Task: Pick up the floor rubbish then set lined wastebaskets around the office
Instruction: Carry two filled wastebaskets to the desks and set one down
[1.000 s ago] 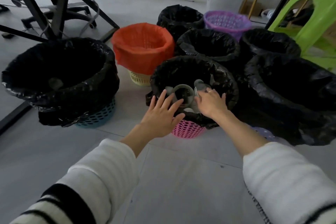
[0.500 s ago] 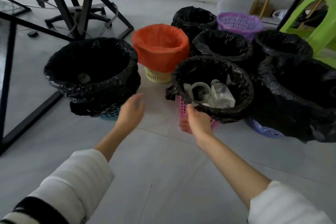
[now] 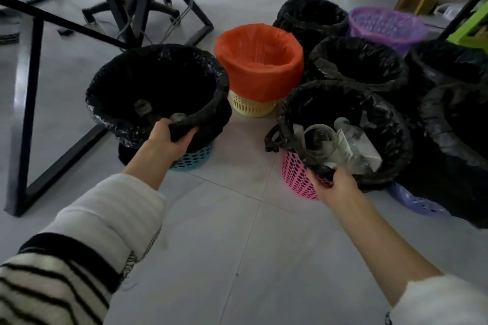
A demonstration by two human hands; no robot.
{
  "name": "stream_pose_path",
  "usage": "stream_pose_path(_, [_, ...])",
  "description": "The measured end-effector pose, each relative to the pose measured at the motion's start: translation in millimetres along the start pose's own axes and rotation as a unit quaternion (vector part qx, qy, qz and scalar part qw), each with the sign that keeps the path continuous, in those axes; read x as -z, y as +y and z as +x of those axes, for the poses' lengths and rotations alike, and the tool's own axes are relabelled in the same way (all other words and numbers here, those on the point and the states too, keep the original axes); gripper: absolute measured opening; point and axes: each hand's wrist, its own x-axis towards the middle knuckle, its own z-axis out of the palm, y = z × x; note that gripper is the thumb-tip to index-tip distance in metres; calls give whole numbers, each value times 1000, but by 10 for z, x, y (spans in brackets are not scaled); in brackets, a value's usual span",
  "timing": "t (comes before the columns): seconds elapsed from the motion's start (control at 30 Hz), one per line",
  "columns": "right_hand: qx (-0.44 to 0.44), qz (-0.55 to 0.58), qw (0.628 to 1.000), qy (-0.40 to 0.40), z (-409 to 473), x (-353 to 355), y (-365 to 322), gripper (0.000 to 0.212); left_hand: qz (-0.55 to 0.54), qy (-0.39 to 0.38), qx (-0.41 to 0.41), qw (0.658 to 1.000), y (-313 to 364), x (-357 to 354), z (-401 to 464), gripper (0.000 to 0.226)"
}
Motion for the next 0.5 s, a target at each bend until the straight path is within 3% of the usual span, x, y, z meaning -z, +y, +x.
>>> stream_pose_path(0.1, [-19,-1,1000,3,-125,31,28,21,-16,20,0,1000,-101,100,-285,13])
stream_pose_path(0.23, [-64,-56,996,15,-413,196,49,12,-5,59,-1,998,-287,432,-617,15])
stream_pose_path(0.37, [-119,-79,989,38,-780,486,33,39,-24,93,15,995,-456,827,-1127,19])
stream_pose_path(0.5, [-171,-126,976,52,-1482,570,-40,41,-71,155,32,985,-473,1195,-2066,13])
